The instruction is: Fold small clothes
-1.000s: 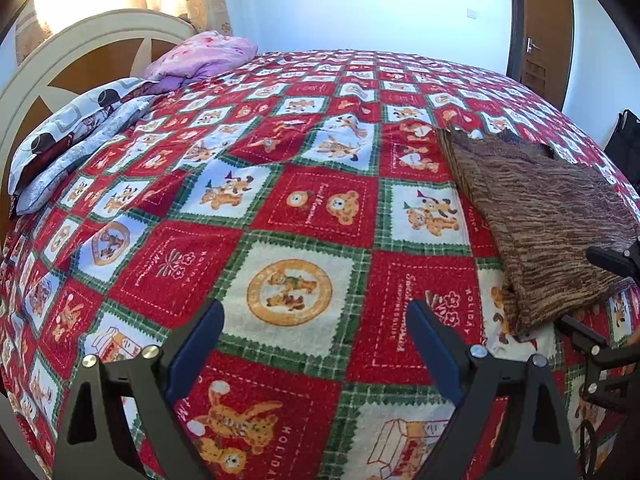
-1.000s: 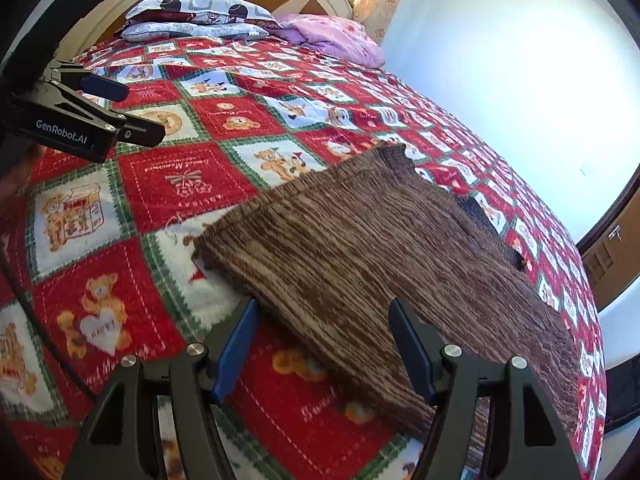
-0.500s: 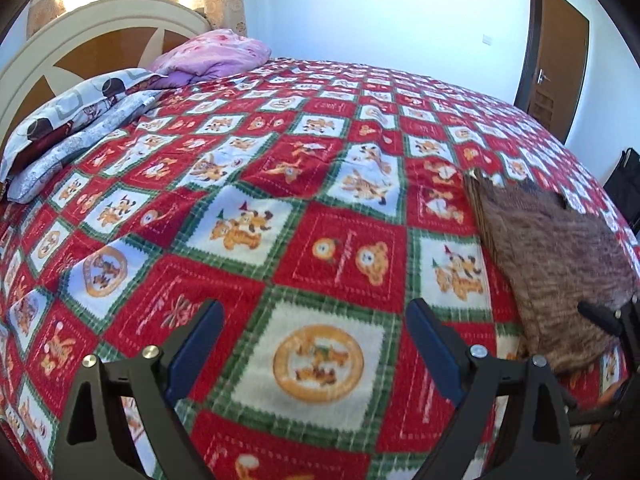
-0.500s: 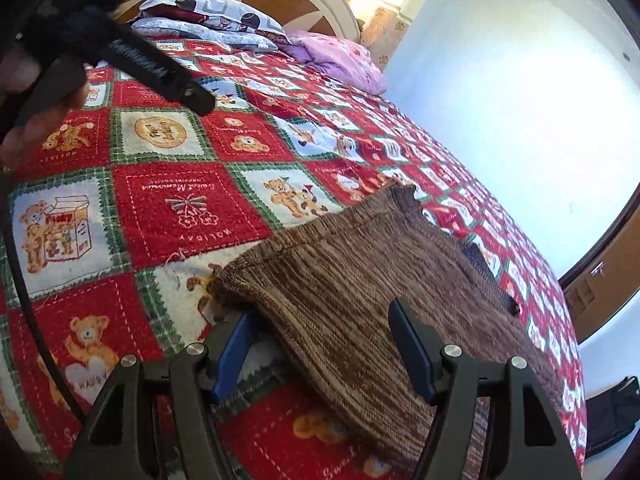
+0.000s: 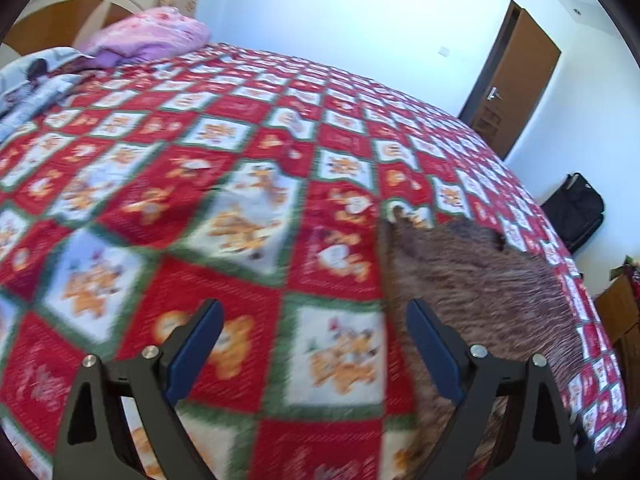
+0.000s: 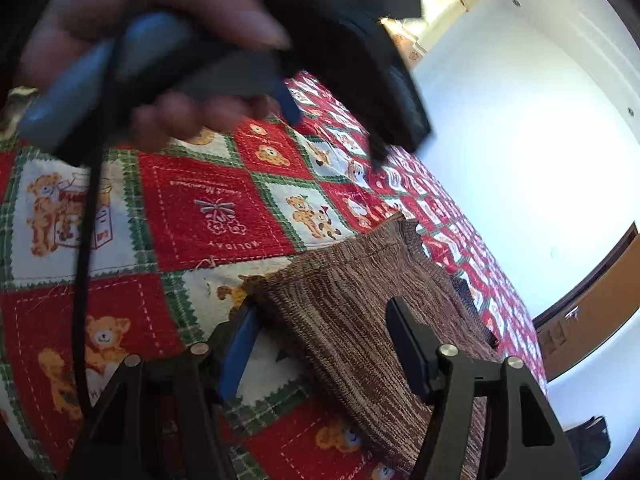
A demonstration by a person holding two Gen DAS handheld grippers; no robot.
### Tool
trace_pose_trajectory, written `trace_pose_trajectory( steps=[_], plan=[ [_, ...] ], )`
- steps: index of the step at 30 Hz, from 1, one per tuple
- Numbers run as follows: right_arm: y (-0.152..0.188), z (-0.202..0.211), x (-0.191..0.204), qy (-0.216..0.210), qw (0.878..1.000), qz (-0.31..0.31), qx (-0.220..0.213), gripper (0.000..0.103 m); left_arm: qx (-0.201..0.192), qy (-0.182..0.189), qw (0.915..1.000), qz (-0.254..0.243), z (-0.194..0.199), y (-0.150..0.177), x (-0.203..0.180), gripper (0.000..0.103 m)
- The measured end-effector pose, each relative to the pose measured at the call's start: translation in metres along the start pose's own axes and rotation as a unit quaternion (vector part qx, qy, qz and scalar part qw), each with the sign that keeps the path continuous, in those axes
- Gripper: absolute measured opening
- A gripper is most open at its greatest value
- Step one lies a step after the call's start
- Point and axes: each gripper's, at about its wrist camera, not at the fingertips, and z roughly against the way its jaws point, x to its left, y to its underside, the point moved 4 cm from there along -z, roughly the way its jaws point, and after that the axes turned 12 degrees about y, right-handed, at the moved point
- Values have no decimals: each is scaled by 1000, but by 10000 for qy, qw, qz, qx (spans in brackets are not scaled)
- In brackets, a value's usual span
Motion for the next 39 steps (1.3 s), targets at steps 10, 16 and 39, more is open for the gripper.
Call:
trace_pose_trajectory(
  steps=[10, 16, 39],
  plan=[
    [0, -4, 1, -56, 10000, 8, 81, 32, 376, 454, 9982, -114, -66, -24, -27, 95],
    [0, -5, 2, -59, 10000, 16, 69, 32, 556, 588, 9966, -175, -93, -27, -36, 95],
    [33, 11, -104, 136, 9888, -1484, 70, 4, 245, 1112, 9934, -125, -81, -52, -75, 15]
  ],
)
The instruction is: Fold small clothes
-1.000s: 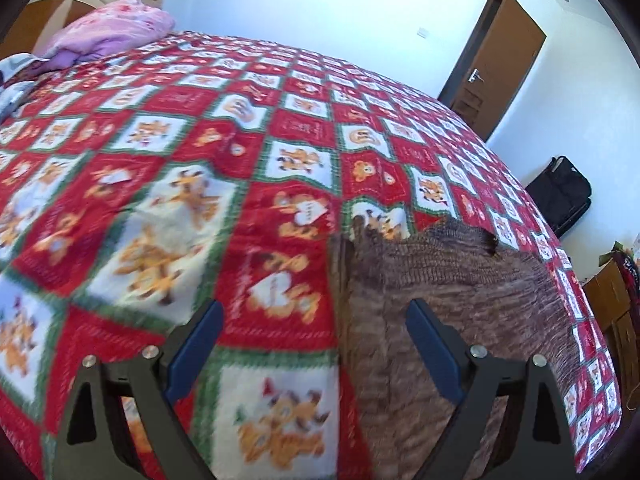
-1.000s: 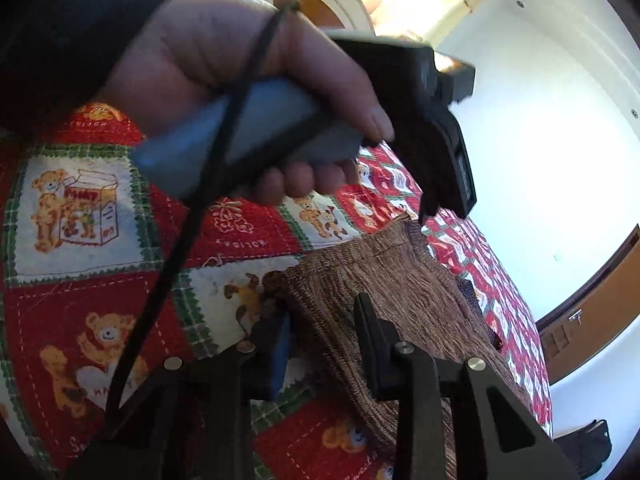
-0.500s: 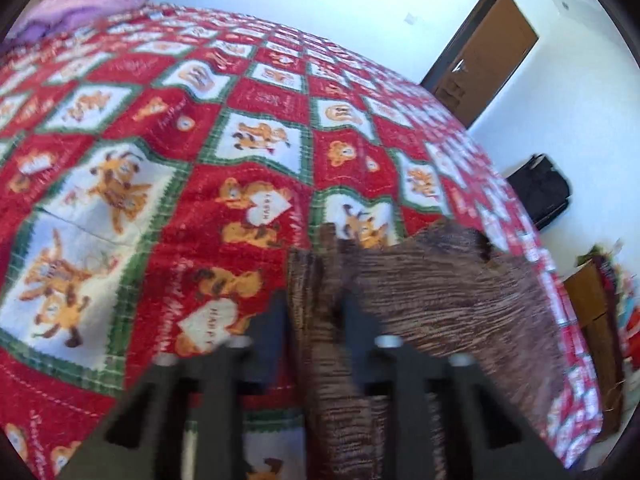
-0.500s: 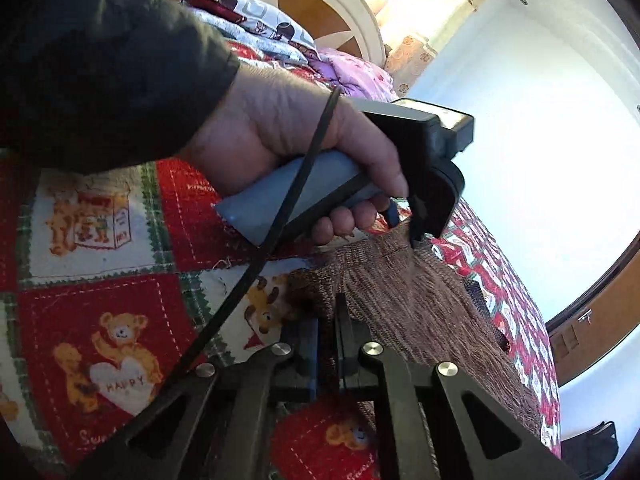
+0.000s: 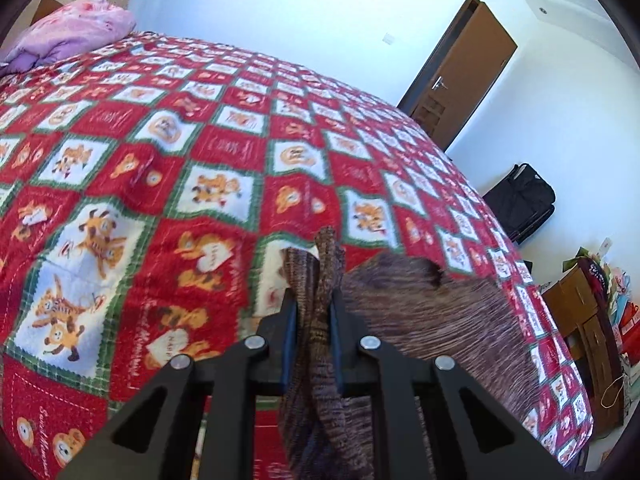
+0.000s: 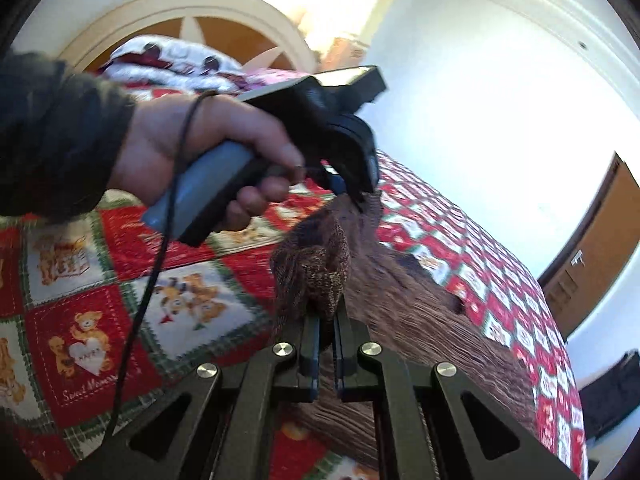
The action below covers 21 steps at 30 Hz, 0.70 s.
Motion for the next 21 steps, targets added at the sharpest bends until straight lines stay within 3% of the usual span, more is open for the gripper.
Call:
trace_pose_trajectory(
  steps=[21],
  plan=[
    [33, 36, -105, 629, 9885, -1369, 135, 4, -196, 286, 9978, -568, -26, -21, -118, 14]
  ],
)
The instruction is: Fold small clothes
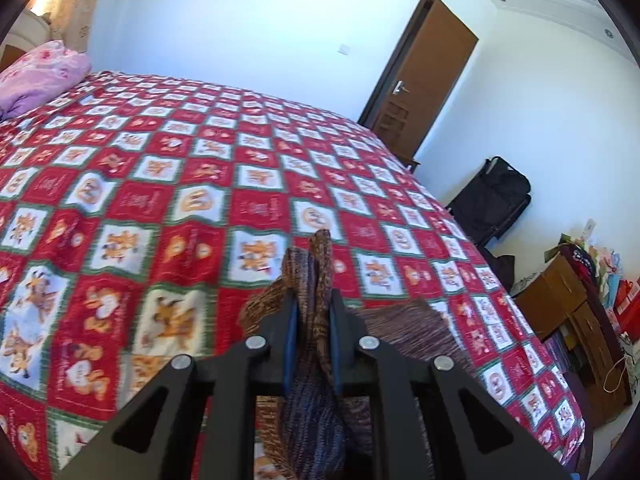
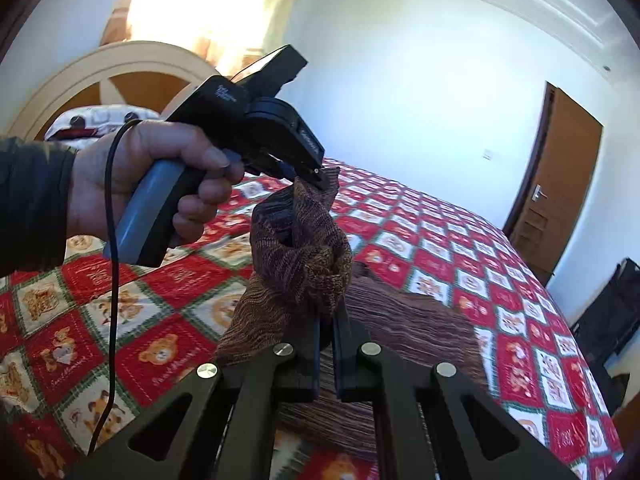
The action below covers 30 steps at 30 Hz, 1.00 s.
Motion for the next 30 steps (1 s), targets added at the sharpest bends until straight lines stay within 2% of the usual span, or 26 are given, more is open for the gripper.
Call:
trace_pose_trajectory(
  steps=[7, 15, 22, 30],
  plan=[
    [16, 9, -42, 268, 9985, -438, 202, 4, 90, 284, 9992, -252, -27, -7, -47, 14],
    [40, 3, -85, 458, 9935, -851, 594, 4, 401, 509, 9969, -444, -80, -2, -88, 14],
    [72, -8, -112, 555, 9850, -1184, 1122, 4, 834, 497, 9938, -534, -128, 12, -109, 14],
    [104, -22, -125, 353, 9710, -1596, 1744, 4, 1183, 304, 9892, -812, -163, 34, -126, 14]
  ],
)
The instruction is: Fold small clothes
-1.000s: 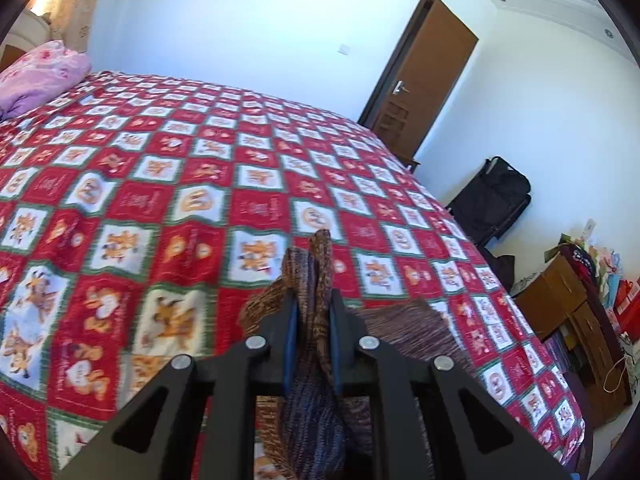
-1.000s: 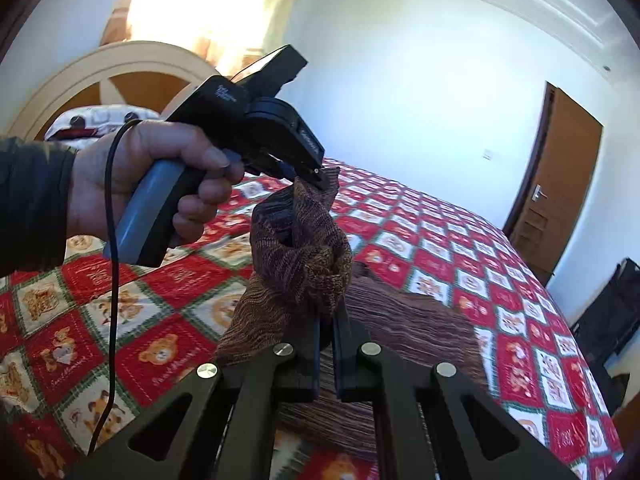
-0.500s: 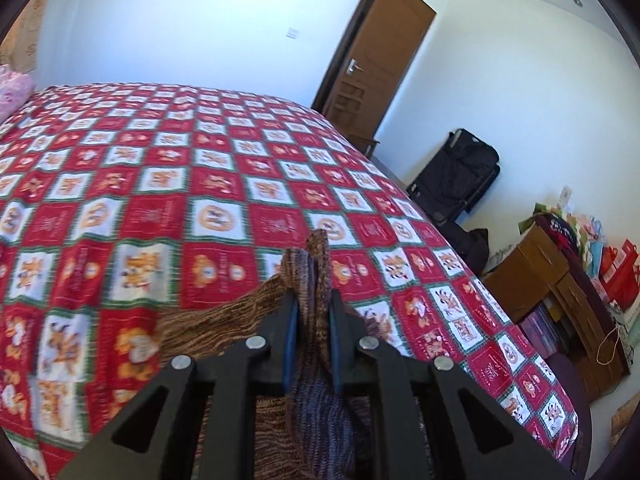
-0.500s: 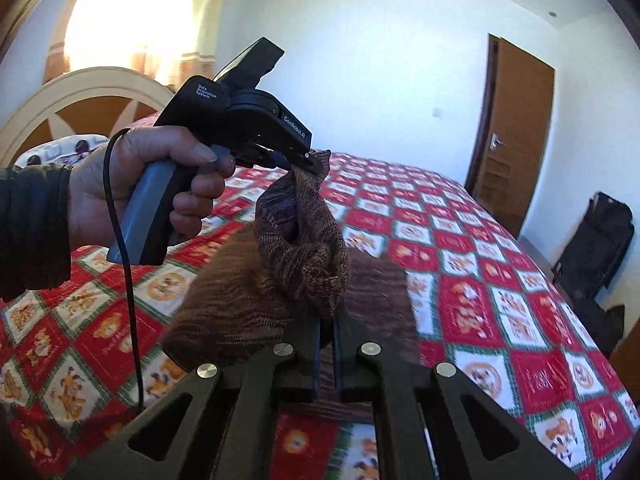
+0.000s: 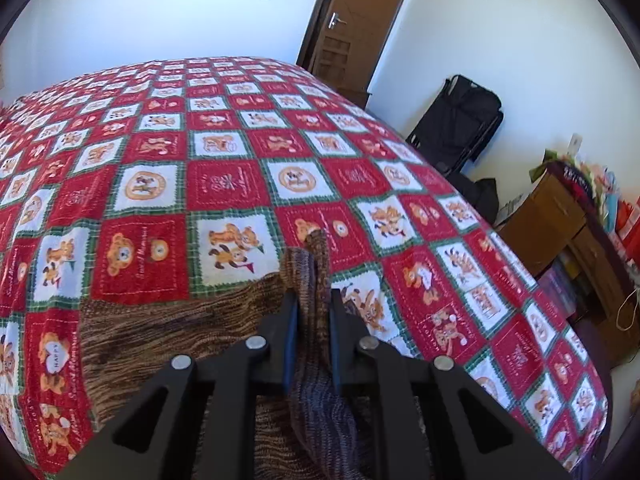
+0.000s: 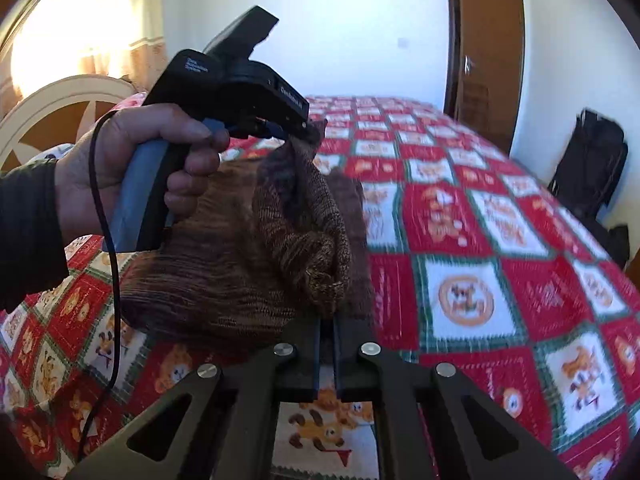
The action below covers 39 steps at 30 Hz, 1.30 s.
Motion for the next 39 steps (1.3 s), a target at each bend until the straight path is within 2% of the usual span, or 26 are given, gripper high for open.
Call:
trace_pose_trajectory(
  steps=[4, 8, 9, 11, 12, 13, 15, 17, 19, 23, 24, 25, 26, 29, 31, 34, 36, 39],
  plan=[
    [9, -5, -3, -106, 9995, -114, 269, 4, 103, -109, 9999, -44, -8, 3, -6, 19],
    [17, -8, -13, -232, 9978, -334, 516, 5, 3, -156, 9995, -257, 10, 8, -18, 22],
    [16, -8, -16, -240, 9975, -398, 537, 8, -72, -184, 9992, -352, 19, 11, -22, 23],
    [14, 0, -24, 31, 9983, -407, 409, 24, -152, -289, 9980, -534, 37, 22, -25, 26],
    [11, 5, -27, 136, 9986, -411, 290, 39, -237, -365, 9970, -633, 49, 31, -26, 29],
    [6, 9, -29, 110, 9987, -456, 184, 46, -313, -460, 9959, -718, 59, 39, -26, 35],
    [-8, 13, -30, -51, 9986, -515, 79, 46, -417, -717, 9929, -848, 79, 61, -22, 47],
    [-28, 10, -24, -172, 9989, -446, 6, 46, -574, -825, 9907, -912, 94, 82, -16, 49],
    [-46, 3, -15, -483, 9977, -469, -15, 46, -583, -900, 9901, -902, 100, 101, -10, 49],
    [-67, -45, 8, -1022, 9909, -570, 664, 46, -394, -887, 9931, -662, 88, 132, 4, 49],
    [-68, -55, 11, -1058, 9894, -578, 814, 39, -400, -939, 9926, -656, 87, 137, 4, 49],
    [-68, -68, 13, -944, 9892, -578, 963, 11, -432, -955, 9923, -665, 86, 140, 6, 52],
    [-68, -75, 10, -819, 9893, -639, 1028, 10, -479, -954, 9922, -641, 87, 142, 8, 54],
    [-60, -79, -7, -736, 9850, -1056, 1147, 9, -492, -828, 9941, -501, 91, 142, 14, 63],
    [-53, -79, -11, -450, 9872, -962, 1191, 9, -437, -684, 9959, -394, 92, 149, 18, 71],
    [-50, -85, -14, -309, 9884, -913, 1178, 10, -163, -522, 9977, -397, 84, 158, 17, 74],
    [-56, -82, -15, -302, 9886, -960, 1122, 17, -175, -552, 9973, -459, 85, 160, 14, 75],
    [-76, -63, -13, -10, 9949, -851, 537, 37, -227, -541, 9975, -389, 87, 160, 16, 75]
  ],
)
